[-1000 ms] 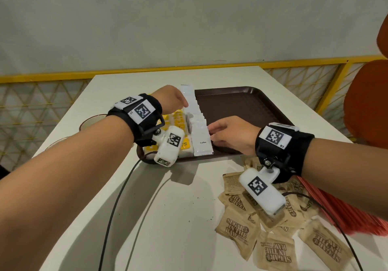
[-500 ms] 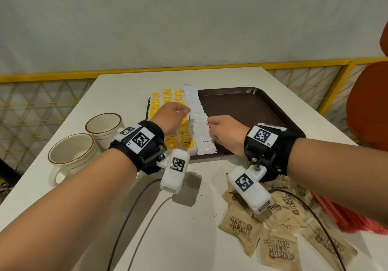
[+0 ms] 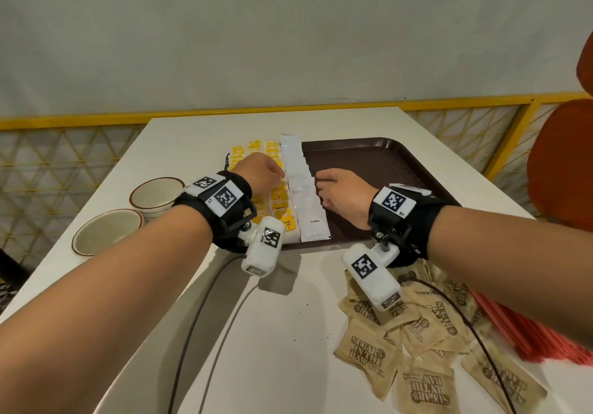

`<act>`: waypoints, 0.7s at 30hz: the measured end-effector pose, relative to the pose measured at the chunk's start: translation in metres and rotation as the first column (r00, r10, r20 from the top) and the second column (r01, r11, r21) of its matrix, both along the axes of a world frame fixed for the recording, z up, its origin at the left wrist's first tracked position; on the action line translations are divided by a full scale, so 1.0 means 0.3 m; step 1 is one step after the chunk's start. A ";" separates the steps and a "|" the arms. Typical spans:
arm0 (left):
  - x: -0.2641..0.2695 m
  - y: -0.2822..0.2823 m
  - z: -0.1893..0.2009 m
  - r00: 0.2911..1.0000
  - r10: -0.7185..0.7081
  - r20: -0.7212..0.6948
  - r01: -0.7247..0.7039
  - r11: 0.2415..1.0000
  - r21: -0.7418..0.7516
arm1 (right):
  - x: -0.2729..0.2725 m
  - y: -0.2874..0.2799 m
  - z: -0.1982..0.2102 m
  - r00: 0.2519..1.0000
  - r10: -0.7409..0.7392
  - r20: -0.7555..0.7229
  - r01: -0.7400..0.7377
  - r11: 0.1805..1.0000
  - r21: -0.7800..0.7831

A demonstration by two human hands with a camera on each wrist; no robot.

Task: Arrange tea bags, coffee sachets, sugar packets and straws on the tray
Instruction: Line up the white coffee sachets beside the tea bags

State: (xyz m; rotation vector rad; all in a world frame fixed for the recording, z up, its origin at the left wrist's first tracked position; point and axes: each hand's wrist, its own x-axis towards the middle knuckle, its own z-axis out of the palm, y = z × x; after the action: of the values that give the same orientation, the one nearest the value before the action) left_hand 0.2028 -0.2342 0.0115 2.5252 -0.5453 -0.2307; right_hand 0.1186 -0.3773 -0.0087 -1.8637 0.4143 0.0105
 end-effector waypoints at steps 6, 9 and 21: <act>0.003 -0.012 0.016 1.000 -0.019 -0.004 0.019 1.000 0.010 | 0.073 0.002 -0.014 0.999 0.038 -0.033 -0.041 0.996 -0.083; 0.003 -0.017 0.010 1.000 -0.024 0.008 0.024 0.999 0.030 | 0.096 0.006 -0.025 1.000 0.001 -0.006 -0.002 0.997 -0.071; 0.018 -0.028 0.009 0.995 -0.091 0.045 0.087 0.993 0.080 | 0.036 -0.070 0.002 1.000 -0.009 -0.017 0.009 0.999 0.050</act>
State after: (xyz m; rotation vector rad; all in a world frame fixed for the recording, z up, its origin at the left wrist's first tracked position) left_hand 0.2082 -0.2426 0.0142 2.5905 -0.6815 -0.2287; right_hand 0.1293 -0.3983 -0.0083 -1.8131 0.4304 0.0305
